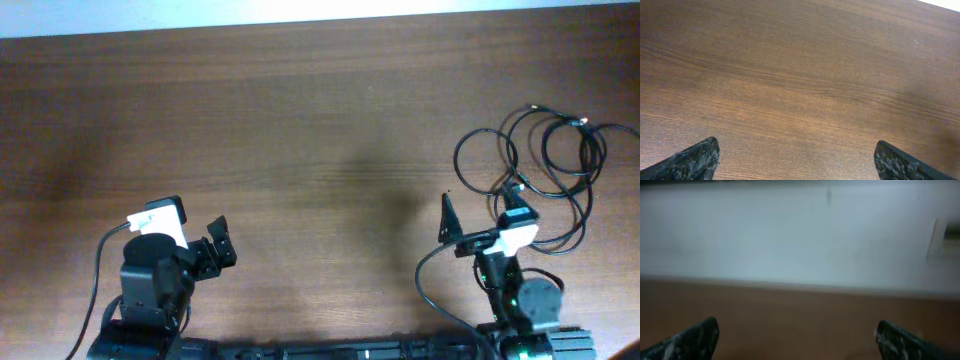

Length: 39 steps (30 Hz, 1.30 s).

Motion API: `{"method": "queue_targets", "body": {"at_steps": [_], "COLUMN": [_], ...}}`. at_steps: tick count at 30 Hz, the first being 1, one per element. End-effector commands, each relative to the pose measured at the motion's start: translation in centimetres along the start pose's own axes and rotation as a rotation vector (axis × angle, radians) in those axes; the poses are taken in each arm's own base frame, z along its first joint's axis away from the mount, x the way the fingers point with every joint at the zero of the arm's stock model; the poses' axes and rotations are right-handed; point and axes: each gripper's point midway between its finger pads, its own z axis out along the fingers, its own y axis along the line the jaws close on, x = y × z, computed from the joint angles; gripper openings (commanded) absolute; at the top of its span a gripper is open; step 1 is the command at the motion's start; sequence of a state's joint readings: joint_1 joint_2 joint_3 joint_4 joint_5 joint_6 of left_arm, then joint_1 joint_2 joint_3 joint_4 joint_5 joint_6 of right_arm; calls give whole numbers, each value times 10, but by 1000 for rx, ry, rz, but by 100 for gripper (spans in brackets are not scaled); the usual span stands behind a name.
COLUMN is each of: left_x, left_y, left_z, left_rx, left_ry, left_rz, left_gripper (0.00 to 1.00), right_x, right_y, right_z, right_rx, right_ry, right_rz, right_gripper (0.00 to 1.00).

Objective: Untangle cables

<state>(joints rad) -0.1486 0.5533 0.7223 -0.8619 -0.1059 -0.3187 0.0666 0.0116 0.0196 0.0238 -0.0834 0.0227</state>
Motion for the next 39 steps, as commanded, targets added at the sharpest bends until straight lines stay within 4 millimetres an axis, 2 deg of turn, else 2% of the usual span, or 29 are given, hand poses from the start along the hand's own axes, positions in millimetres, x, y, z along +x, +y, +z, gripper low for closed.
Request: {"method": "queue_targets", "body": {"at_steps": [1, 16, 18, 20, 23, 26, 27, 28, 29, 31, 39], "left_x": [-1, -3, -15, -22, -38, -36, -30, -16, 10, 16, 16], "left_y": [1, 2, 13, 16, -4, -22, -25, -24, -17, -15, -15], "left_z": [0, -5, -15, -17, -14, -4, 4, 18, 42, 47, 47], "left_rx": [-4, -3, -16, 16, 159, 238, 244, 234, 219, 207, 207], "left_ry": [-8, -32, -162, -340, -668, -844, -844, -773, -626, -592, -592], "left_rz": [-12, -15, -56, -58, 60, 221, 262, 294, 294, 292, 292], "left_gripper": [99, 99, 99, 99, 99, 99, 99, 99, 99, 99, 99], "right_x": [31, 33, 33, 33, 33, 33, 33, 33, 33, 33, 33], "right_y": [-3, -3, -3, -3, -3, -3, -3, -3, -3, -3, -3], "right_z": [-1, 0, 0, 0, 0, 0, 0, 0, 0, 0, 0], "right_rx": [16, 15, 15, 15, 15, 15, 15, 15, 15, 15, 15], "right_ry": [113, 120, 120, 120, 120, 120, 120, 120, 120, 120, 120], "right_rz": [-25, -25, -25, -25, -25, -25, -25, -25, -25, -25, -25], "right_gripper": [99, 100, 100, 100, 100, 100, 100, 100, 100, 100, 100]}}
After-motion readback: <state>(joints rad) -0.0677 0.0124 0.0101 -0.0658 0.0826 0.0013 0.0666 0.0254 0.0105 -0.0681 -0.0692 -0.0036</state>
